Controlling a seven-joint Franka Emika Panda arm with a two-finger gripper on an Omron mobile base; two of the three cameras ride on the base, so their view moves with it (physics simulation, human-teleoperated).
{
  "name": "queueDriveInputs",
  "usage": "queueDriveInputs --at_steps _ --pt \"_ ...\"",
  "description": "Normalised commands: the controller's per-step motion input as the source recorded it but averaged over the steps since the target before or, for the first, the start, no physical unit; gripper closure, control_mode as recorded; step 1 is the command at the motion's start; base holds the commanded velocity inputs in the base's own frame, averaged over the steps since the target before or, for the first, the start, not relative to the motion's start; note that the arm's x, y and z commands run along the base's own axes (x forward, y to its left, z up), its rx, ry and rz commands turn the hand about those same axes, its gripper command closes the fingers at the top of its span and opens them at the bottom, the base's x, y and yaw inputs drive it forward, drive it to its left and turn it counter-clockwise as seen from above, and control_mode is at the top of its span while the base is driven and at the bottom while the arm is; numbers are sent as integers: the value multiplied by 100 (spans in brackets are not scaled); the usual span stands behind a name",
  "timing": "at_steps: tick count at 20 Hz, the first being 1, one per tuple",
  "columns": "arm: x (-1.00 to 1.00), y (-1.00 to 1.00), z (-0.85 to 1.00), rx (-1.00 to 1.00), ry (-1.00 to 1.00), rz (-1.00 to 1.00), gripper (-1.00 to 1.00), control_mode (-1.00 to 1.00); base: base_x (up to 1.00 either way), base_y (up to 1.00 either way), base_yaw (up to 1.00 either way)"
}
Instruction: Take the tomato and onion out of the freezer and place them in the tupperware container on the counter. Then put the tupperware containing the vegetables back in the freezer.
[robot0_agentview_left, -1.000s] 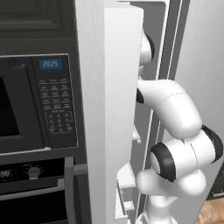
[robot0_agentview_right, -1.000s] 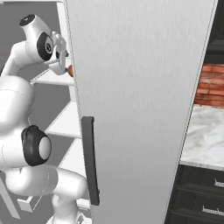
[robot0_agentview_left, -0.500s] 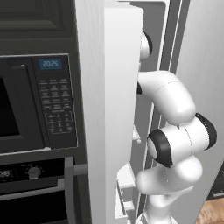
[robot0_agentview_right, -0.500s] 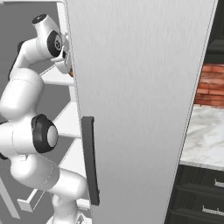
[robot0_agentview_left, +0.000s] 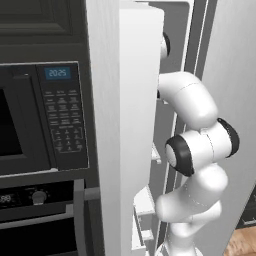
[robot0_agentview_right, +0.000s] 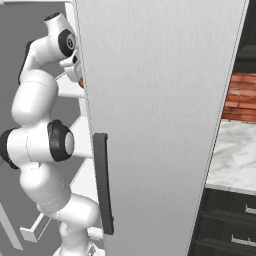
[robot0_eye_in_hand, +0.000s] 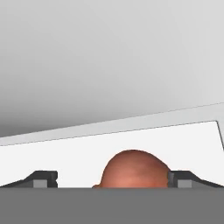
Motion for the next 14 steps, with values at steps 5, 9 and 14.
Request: queueDriveInputs --at_steps 5,9,14 --pt "0 0 -7 3 12 -15 -100 -100 0 0 0" --pt "0 0 -5 8 10 -9 -100 -100 0 0 0" --pt "-13 0 -7 10 7 -6 -100 -100 0 0 0"
